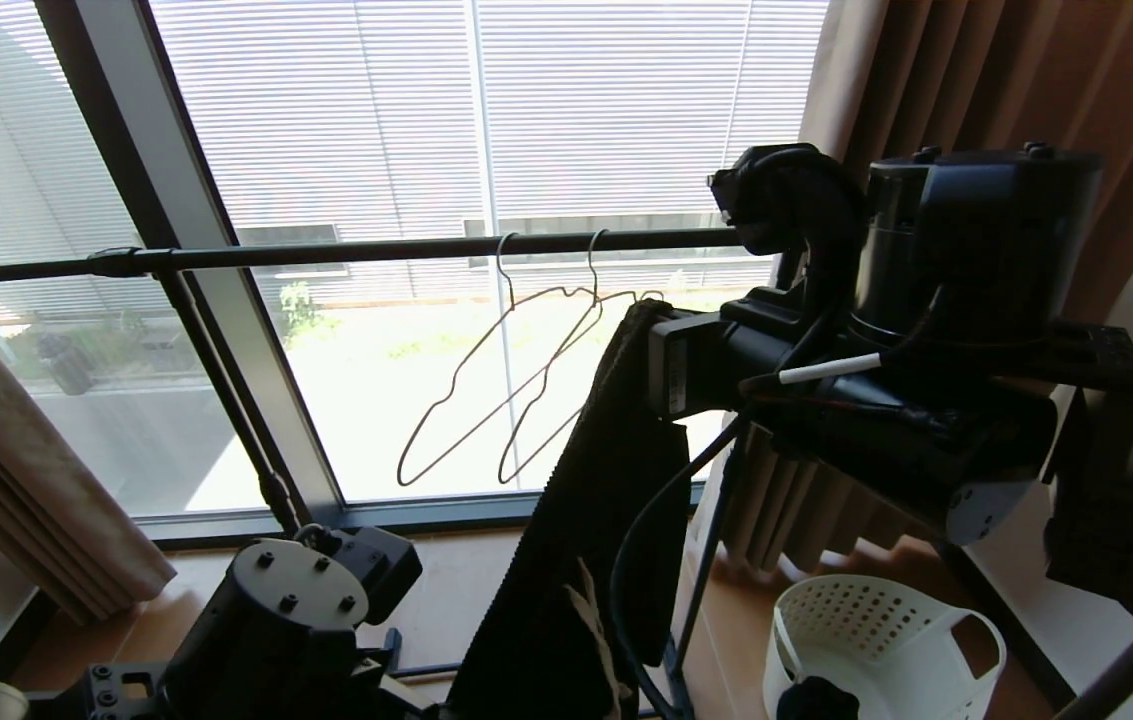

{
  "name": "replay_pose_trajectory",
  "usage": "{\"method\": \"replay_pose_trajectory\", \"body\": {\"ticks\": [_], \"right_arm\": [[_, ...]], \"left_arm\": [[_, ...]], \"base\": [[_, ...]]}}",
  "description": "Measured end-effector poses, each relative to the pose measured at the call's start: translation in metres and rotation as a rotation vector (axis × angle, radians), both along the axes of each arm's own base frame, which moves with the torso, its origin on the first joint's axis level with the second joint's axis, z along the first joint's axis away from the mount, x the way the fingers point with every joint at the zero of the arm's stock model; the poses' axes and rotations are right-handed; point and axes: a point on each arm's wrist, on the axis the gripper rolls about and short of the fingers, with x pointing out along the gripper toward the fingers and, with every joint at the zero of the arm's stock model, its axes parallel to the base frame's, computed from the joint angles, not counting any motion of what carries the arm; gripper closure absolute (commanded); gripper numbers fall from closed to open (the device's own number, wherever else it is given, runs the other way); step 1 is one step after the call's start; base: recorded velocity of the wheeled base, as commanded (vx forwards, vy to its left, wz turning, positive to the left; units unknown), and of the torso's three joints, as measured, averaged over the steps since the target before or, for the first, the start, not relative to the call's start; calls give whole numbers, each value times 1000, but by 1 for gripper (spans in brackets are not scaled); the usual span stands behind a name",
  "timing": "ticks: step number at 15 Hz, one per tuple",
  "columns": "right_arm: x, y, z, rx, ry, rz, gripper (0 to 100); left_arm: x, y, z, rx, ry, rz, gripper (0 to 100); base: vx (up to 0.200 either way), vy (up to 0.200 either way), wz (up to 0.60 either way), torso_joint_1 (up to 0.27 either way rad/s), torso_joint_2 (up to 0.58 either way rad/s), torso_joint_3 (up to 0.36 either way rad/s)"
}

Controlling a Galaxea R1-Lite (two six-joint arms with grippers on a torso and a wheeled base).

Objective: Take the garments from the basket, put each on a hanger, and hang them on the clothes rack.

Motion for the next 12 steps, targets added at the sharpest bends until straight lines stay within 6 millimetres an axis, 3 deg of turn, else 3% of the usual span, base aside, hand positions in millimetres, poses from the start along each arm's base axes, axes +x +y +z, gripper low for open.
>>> {"method": "replay_pose_trajectory", "body": {"ticks": [4, 12], "right_arm": [[-2, -20, -9, -25, 22, -43, 100], [-35, -58, -40, -103, 99, -33, 100]], "left_arm": [[-6, 11, 14, -41, -54, 24, 100], [14, 20, 64, -71, -107, 102, 100]], "base": [[0, 0, 0, 0, 0, 0], [0, 0, 0, 0, 0, 0]]}}
